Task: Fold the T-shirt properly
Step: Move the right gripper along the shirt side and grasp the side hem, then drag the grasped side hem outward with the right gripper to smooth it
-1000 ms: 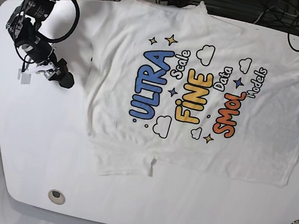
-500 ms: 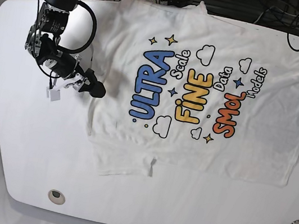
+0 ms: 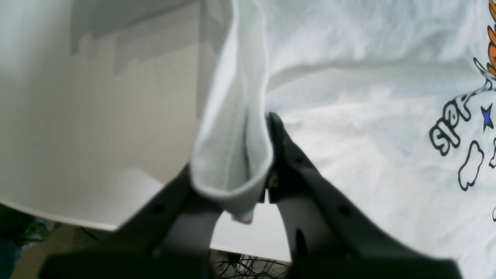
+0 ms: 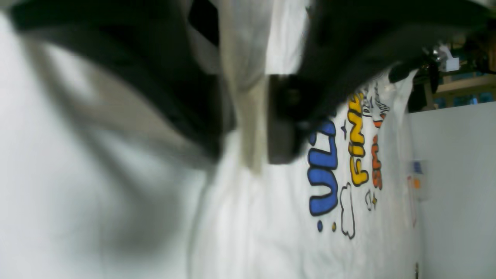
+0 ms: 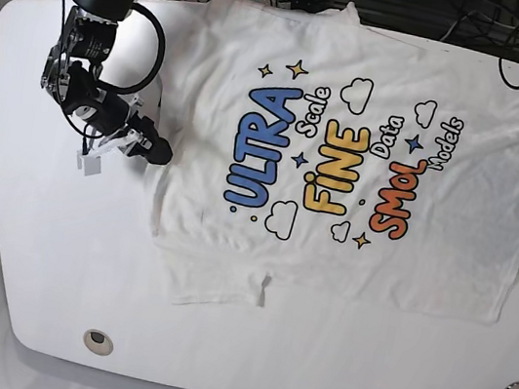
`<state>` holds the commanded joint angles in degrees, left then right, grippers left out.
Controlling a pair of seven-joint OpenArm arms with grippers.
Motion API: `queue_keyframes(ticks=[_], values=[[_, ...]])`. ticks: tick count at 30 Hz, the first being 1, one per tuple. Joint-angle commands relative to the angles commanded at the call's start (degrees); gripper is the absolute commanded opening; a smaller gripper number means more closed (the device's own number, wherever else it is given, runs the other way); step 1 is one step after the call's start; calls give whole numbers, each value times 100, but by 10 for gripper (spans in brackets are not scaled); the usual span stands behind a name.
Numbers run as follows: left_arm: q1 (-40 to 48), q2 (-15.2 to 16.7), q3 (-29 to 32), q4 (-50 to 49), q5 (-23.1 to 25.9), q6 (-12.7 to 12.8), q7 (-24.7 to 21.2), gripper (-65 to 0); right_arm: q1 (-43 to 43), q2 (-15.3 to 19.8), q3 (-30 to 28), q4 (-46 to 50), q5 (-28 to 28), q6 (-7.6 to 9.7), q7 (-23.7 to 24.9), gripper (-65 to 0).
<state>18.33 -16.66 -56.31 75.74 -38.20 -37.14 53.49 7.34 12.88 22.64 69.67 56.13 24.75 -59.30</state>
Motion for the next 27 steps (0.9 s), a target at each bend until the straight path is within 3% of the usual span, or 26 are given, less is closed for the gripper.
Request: queue_keyframes(ticks=[2,10,23,27], values=[[0,0,0,0,0,0,0,-650,0,0,0,0,0,0,9,-650],[-9,0,9,0,0,0,0,-650,176,123,9,0,-18,0,18,-650],[-273,53,158,9,0,0,237,-650,747,149,26,-18,-1670,44,229,-650],[-466,202,211,0,0,35,237,-650,1064,211,18,-791,-1820,53,413,-650]])
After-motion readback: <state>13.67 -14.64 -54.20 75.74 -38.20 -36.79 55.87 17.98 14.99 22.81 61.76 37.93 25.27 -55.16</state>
